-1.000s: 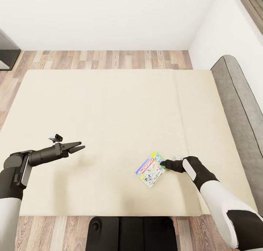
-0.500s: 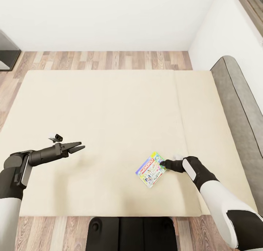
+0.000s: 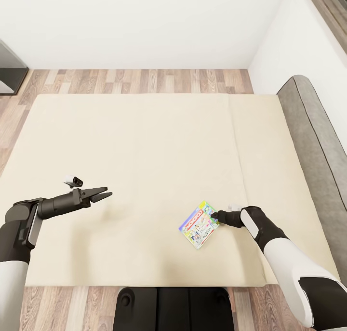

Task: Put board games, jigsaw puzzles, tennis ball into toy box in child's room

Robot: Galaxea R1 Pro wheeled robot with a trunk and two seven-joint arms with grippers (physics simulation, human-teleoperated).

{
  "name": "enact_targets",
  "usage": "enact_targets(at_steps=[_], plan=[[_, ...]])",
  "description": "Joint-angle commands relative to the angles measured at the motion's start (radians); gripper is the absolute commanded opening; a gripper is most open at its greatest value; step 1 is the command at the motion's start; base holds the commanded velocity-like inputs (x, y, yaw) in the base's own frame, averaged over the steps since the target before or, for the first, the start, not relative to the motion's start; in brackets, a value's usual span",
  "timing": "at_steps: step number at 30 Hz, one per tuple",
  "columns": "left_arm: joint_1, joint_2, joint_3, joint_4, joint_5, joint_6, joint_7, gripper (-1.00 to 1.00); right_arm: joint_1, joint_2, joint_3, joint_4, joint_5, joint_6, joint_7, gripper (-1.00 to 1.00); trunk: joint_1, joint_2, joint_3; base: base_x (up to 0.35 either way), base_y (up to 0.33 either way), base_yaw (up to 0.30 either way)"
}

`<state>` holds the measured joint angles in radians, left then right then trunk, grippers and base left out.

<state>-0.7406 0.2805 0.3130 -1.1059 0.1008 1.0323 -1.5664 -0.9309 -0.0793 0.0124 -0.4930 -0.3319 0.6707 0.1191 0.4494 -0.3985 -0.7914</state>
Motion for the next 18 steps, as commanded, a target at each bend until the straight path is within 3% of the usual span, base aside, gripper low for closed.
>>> enact_targets(at_steps=[1,14,18], plan=[[0.000,0.000,0.000,0.000,-0.001,0.011,-0.004,1.00,0.000,-0.001,0.001,-0.001,0.002,0.004,0.004,1.00,0.001,-0.002,-0.001,0.000,0.000,0.000],[0.000,0.000,0.000,0.000,-0.001,0.010,-0.004,1.00,0.000,0.002,0.001,-0.001,0.002,0.004,0.003,1.00,0.001,-0.002,-0.001,0.000,0.000,0.000],[0.000,-0.001,0.000,0.000,-0.001,0.010,-0.004,1.00,0.000,0.016,0.001,-0.001,0.002,0.004,0.002,1.00,0.001,-0.002,-0.001,0.000,0.000,0.000]])
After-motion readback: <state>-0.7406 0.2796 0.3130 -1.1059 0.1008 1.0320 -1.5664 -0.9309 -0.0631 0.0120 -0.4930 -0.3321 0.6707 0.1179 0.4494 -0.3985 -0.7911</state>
